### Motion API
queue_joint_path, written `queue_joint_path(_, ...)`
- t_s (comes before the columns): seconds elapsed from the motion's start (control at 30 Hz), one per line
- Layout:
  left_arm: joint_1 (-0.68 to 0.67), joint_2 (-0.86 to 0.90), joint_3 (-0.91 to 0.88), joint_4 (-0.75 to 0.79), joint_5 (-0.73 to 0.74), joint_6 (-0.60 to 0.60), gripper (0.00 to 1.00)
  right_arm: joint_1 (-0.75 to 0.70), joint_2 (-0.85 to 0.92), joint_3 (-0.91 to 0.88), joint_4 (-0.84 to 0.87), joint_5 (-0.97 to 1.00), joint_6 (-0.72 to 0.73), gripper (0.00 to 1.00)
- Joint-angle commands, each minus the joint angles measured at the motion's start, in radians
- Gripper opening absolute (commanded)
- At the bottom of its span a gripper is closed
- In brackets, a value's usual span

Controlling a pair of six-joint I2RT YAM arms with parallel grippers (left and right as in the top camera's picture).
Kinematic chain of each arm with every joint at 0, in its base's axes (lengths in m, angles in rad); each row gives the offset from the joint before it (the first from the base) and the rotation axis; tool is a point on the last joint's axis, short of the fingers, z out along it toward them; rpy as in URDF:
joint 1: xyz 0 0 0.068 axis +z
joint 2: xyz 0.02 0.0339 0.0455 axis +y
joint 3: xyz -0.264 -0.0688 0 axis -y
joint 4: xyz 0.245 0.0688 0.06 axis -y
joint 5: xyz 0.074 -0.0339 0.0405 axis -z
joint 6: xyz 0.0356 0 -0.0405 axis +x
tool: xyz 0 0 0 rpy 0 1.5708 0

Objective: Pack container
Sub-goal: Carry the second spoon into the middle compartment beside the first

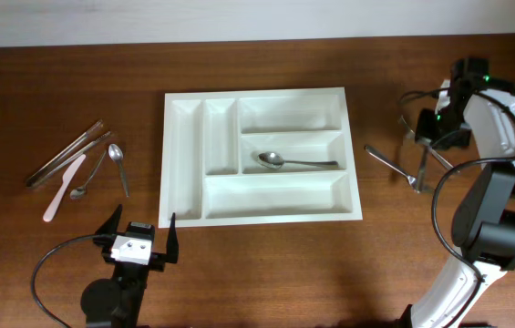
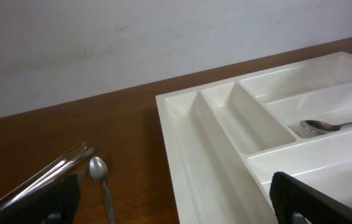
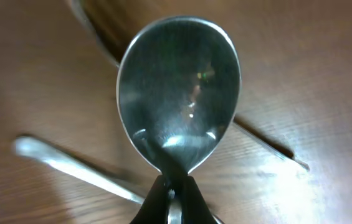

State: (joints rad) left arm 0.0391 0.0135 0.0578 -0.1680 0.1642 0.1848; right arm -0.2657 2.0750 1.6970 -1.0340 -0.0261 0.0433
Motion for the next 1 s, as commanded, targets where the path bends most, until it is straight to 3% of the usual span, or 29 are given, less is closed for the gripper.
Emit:
queue_joint_path(0.0, 0.003, -0.008, -0.008, 0.003, -0.003, -0.012, 0.99, 0.027, -0.010, 0.101, -0.013, -0.080, -0.064, 0.04)
queue_joint_path(0.33, 0.003, -0.008, -0.008, 0.003, -0.003, -0.012, 0.99, 0.217, -0.010, 0.288, -0.052, -0.079, -0.284, 0.04)
queue_joint_path(0.57, 0.003, -0.008, -0.008, 0.003, -0.003, -0.012, 0.99, 0.359, -0.010, 0.295, -0.020, -0.068, -0.465, 0.04)
queue_joint_path(0.77, 0.003, -0.008, -0.008, 0.003, -0.003, -0.012, 0.99, 0.447, -0.010, 0.295, 0.003, -0.053, -0.710, 0.04)
queue_joint_path(0.97, 0.003, -0.008, -0.008, 0.003, -0.003, -0.012, 0.99, 0.491, -0.010, 0.295, 0.068, -0.022, -0.794, 0.04)
